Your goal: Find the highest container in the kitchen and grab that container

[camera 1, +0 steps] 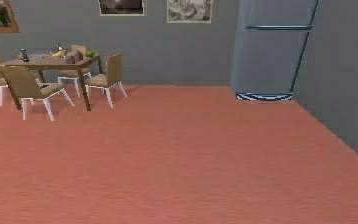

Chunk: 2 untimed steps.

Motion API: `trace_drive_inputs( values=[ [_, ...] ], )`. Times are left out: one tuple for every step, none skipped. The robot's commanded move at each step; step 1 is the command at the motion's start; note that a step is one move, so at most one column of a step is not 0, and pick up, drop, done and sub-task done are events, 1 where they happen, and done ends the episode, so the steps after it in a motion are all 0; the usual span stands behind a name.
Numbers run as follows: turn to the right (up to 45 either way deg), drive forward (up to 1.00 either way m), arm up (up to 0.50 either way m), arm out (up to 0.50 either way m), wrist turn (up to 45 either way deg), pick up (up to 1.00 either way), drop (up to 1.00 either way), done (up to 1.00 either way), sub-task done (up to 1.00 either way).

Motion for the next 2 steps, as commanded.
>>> trace_drive_inputs(
  values=[
    [0.0,0.05,0.0,0.0,0.0,0.0,0.0,0.0,0.0],
    [24.0,0.0,0.0,0.0,0.0,0.0,0.0,0.0,0.0]
  ],
)
